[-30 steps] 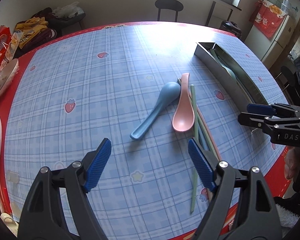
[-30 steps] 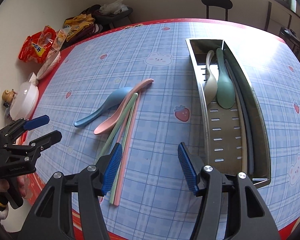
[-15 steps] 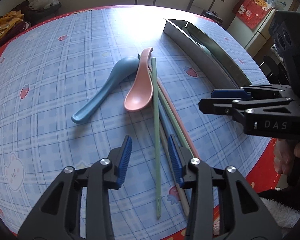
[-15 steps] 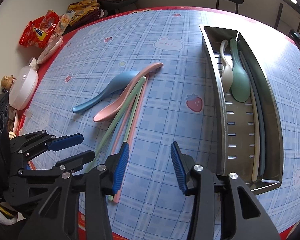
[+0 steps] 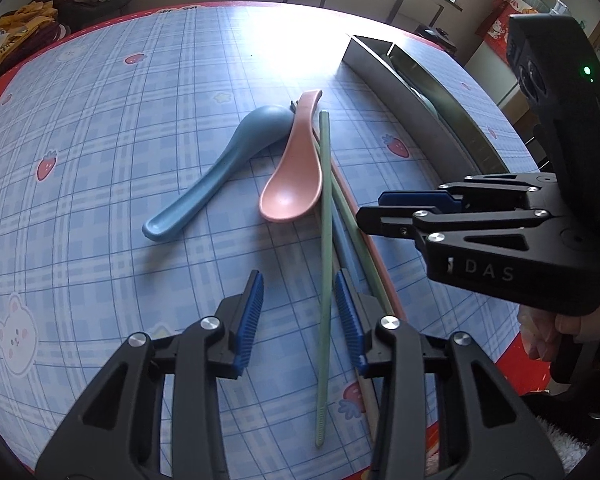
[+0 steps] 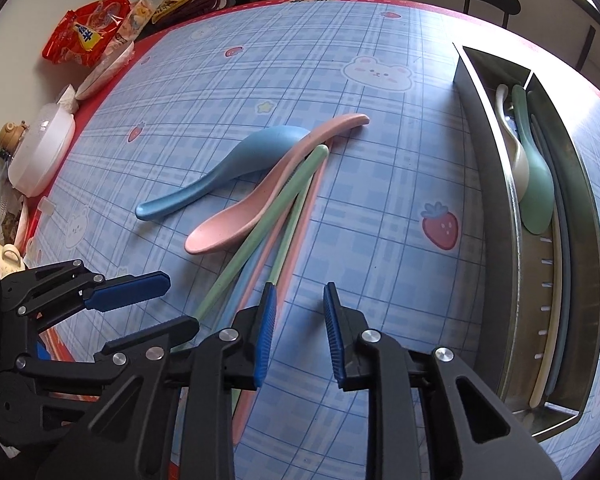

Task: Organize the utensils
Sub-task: 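Grasp a green chopstick with the left tool while the right tool grasps a pink chopstick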

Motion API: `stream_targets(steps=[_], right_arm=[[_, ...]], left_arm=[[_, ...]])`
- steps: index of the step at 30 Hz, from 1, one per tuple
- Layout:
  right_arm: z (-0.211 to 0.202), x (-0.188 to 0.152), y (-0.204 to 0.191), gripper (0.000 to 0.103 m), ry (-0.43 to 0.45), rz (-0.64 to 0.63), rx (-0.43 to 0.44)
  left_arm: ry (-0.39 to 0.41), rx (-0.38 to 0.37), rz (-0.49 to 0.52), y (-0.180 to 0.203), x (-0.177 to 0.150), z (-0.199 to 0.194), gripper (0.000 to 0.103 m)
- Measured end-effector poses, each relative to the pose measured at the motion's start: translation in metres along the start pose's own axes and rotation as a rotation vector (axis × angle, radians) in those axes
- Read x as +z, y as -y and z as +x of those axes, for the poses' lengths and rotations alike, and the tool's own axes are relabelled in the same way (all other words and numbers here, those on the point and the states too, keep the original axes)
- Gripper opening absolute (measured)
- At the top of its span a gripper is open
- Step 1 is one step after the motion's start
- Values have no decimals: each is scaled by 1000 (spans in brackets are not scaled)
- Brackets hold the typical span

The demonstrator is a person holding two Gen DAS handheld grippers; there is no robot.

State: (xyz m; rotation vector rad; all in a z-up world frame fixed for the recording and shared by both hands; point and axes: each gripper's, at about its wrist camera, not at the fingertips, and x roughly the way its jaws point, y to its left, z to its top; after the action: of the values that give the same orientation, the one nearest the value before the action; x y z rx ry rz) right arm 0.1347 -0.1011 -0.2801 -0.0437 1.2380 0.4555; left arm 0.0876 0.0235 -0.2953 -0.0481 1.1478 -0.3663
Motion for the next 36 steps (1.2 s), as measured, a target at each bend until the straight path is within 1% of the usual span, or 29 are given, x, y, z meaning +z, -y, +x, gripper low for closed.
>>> stream_targets(steps=[3,6,8,11,13,15,16,21,24,32,36], right_arm=[[-1,0,-1,24,4,-17,-13],[-2,0,-7,24,0,-43,-47],[0,-1,-9,24,-21,-53,-50],[0,-3,-17,24,-27,-104,-92],[-1,-4,-18,16,-28,-113,-118],[-3,-5,-13,9,-31,-80,-110],[-4,-6,-9,8,-34,-58,-97],[-9,-16,13,6,-37,70,-45],[-12,-22,22,6,-40,111,-21],[-13,-25,19,6,-39,109,-24],[-11,-23,20,6,-40,113,-18]], left_arm=[[-1,-4,-10,-2,0,0,39],[-3,-4,-10,-1,-1,0,39],[-3,-5,-11,-1,-1,0,39],[-2,-6,-21,-3,-3,-1,39],[1,-3,-28,-4,-4,-2,39],[4,-6,-35,-6,-5,-4,39],[4,-7,-36,-6,-5,-5,39],[-5,-32,-26,-3,-6,-4,38],[-20,-36,-7,2,-5,-1,20],[-30,-20,13,6,2,6,19],[-33,-9,15,9,14,12,20]])
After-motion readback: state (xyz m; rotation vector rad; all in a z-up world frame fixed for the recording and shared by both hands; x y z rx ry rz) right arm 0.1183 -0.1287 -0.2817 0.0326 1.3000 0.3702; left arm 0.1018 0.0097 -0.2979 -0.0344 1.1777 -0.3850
